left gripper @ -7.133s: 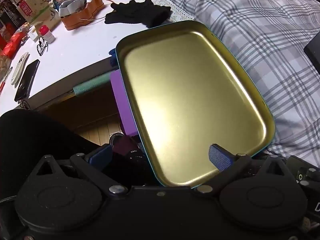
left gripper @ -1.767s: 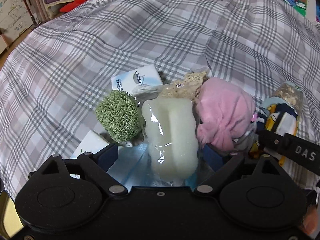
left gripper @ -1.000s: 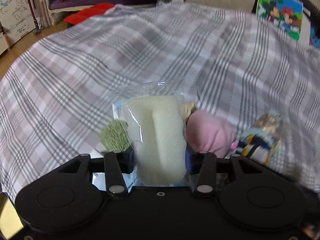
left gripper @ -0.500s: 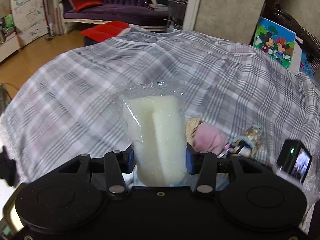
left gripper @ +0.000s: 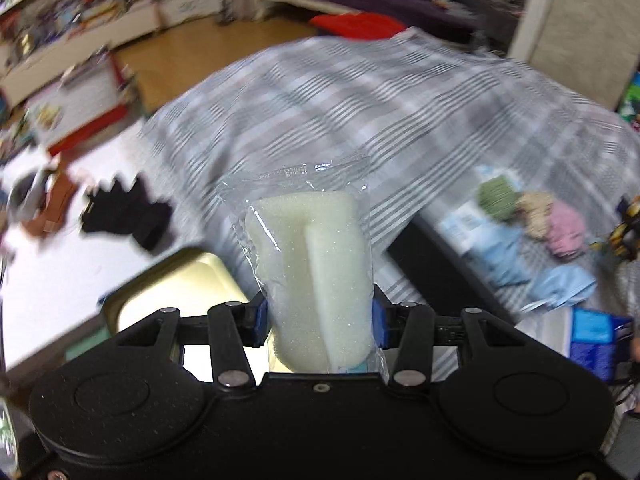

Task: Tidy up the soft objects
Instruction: 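Carry the sponge and striped bundle to the gold tray with both tools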

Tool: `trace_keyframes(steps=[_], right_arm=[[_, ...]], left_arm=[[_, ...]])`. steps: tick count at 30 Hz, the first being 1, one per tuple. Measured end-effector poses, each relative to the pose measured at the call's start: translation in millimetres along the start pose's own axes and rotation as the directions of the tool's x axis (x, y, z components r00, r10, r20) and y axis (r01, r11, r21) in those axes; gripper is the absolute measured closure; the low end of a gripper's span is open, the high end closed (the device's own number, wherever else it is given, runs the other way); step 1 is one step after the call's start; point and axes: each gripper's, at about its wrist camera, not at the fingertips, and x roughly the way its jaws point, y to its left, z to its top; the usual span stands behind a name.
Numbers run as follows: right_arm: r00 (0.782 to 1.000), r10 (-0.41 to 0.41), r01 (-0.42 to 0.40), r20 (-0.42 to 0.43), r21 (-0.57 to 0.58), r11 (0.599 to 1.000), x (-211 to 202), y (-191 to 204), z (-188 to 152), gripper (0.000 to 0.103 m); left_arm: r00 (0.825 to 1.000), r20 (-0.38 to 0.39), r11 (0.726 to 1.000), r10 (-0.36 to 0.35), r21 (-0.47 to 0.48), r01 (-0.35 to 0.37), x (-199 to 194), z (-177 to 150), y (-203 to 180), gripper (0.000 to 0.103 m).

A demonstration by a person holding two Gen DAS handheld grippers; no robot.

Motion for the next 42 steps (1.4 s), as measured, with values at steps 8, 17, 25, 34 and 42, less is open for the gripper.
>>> trace_keyframes(steps=[8,17,25,34,42], right_arm=[[0.970,0.208,-0.227,-0.126,-0.168,0.959,-58.8,91.7,-40.0,0.063],[0.861,0.263,-0.428,-0.436,-0.340,0.837,-109.4,195.3,-131.2,0.063],[0.785,0.176,-0.504,-0.594,-0.447,0.739,-129.4,252.5,-216.3,0.063],[0.781,0.097,-0.493,-0.617,-0.515,0.701,-124.6,281.9,-241.4,0.063],[0.779,0.066,-0.486,-0.623,-0.535,0.692,-118.2,290.1,-251.6,0.063]], left_arm=[[0.994,-0.043,0.981,0.100,-0.162,-0.106,17.6,-43.5,79.5,0.056],[0.988,-0.106,0.951,0.111,-0.278,-0.137,45.8,-88.8,121.4,0.056],[0.985,-0.108,0.932,0.131,-0.324,-0.160,60.2,-106.0,139.1,0.056],[0.981,-0.133,0.918,0.143,-0.352,-0.182,75.1,-114.8,157.7,0.055],[0.976,-0.160,0.918,0.144,-0.346,-0.192,86.5,-119.3,160.8,0.054]])
